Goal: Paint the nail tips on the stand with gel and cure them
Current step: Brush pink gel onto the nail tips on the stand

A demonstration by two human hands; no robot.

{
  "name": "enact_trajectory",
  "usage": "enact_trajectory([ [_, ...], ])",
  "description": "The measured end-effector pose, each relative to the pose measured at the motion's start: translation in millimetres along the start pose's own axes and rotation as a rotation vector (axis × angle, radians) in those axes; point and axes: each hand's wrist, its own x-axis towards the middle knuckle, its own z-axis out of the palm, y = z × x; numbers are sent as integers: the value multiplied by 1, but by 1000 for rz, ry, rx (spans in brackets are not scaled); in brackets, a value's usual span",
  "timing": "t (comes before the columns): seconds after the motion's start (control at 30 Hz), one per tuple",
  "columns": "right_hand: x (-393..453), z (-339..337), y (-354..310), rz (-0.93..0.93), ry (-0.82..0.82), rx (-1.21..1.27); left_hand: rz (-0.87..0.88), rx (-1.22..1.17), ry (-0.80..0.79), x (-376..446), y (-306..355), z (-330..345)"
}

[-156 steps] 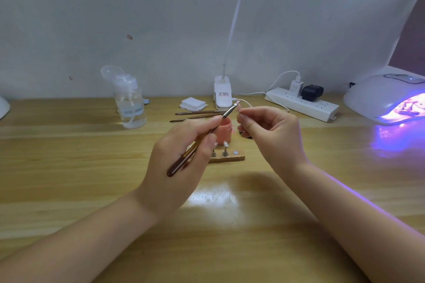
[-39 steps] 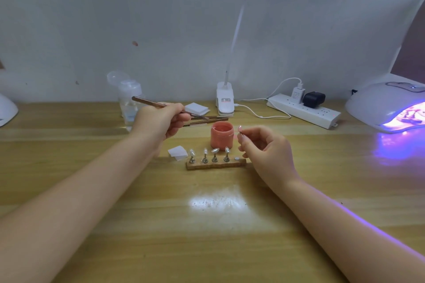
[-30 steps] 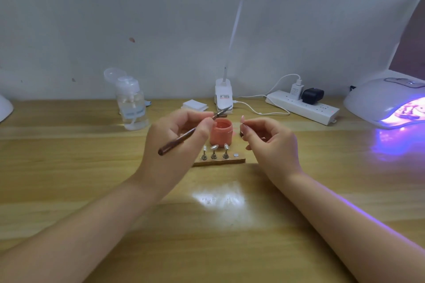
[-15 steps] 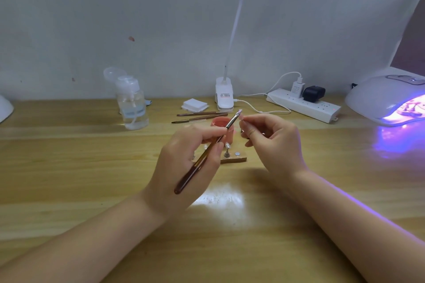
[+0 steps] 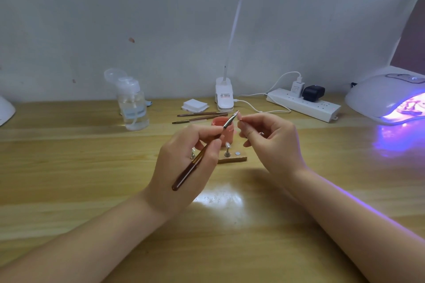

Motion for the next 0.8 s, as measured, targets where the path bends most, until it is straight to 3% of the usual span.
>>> enact_trajectory([
  [0.27,0,0,-2,7,-4,7,48,-16,12,1,-3,-2],
  [0.8,-1,0,-2,-2,-4,-6,-20,-33,13,0,-2,-1],
])
